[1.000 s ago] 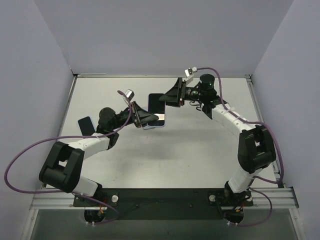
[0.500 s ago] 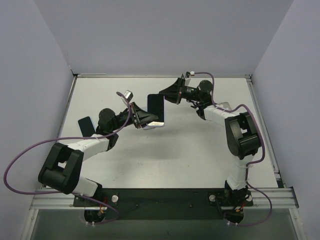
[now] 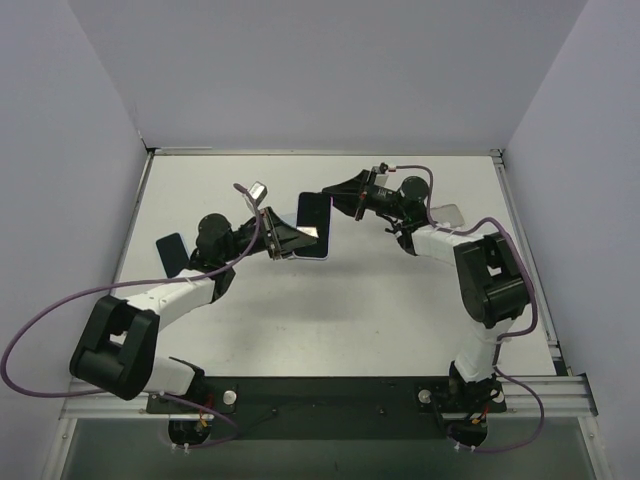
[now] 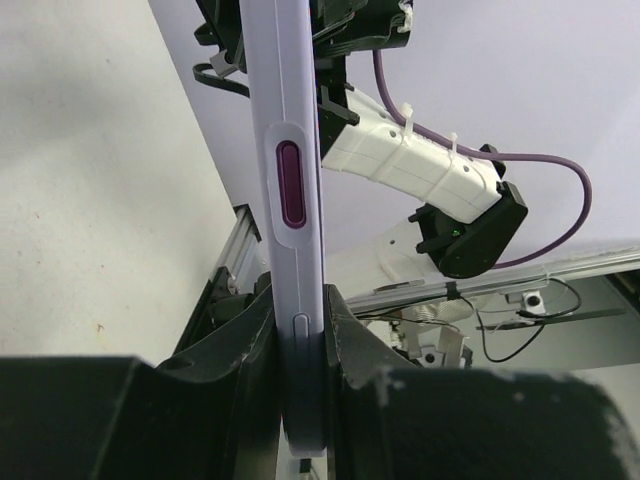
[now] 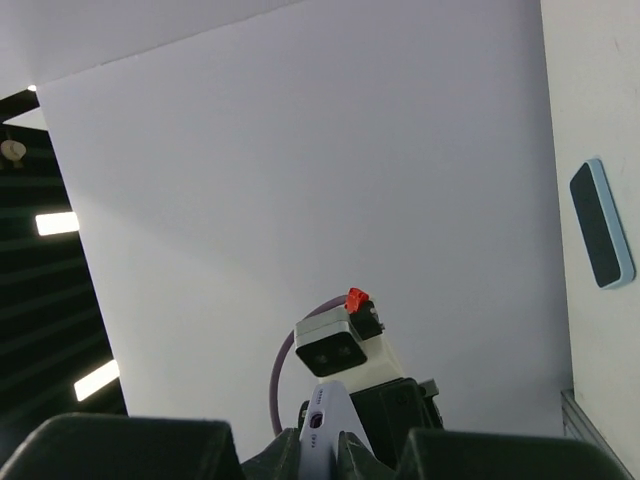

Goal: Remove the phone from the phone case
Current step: Remove the phone case from the phone.

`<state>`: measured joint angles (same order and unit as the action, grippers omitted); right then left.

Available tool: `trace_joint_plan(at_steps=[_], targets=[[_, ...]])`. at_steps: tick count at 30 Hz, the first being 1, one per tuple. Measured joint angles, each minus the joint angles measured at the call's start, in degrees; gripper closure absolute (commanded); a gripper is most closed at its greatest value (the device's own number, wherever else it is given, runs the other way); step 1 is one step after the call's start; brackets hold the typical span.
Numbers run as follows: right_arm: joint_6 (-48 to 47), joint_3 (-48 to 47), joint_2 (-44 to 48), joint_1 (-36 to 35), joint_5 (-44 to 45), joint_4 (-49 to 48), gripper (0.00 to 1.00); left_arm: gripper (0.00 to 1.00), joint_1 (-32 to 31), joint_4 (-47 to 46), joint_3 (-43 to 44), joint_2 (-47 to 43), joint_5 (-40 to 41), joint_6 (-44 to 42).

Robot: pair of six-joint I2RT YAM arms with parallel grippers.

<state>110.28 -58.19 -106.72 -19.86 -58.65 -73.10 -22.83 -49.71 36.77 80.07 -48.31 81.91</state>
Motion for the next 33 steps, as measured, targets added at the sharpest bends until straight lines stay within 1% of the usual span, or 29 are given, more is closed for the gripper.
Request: trace_joint_plan(at_steps=[7, 12, 15, 23, 33], targets=[[1.03, 1.05, 5.11, -1.27, 5.64, -0.39, 1.0, 1.0, -0.15, 0.7, 0.68, -3.93, 1.27, -6.23], [1.44, -1.27, 5.73, -2.93, 9.68, -0.46, 1.0, 1.0, -0.26, -1.57, 0.74, -5.25, 3.72, -7.43], [1.86, -3.19, 5.68, -4.13, 12.52, -0.42, 1.0, 1.0, -0.15, -4.66, 0.76, -5.27, 5.22, -6.67], [3.5, -9.03, 4.68, -7.89, 19.41, -0.9, 1.0, 1.0, -0.04, -15.45, 1.22, -4.2, 9.14, -0.83], [4.66, -9.31, 3.72, -8.66, 22.43, -1.4, 1.0, 1.0, -0.11, -16.09, 1.44, -4.13, 11.08, 2.95]])
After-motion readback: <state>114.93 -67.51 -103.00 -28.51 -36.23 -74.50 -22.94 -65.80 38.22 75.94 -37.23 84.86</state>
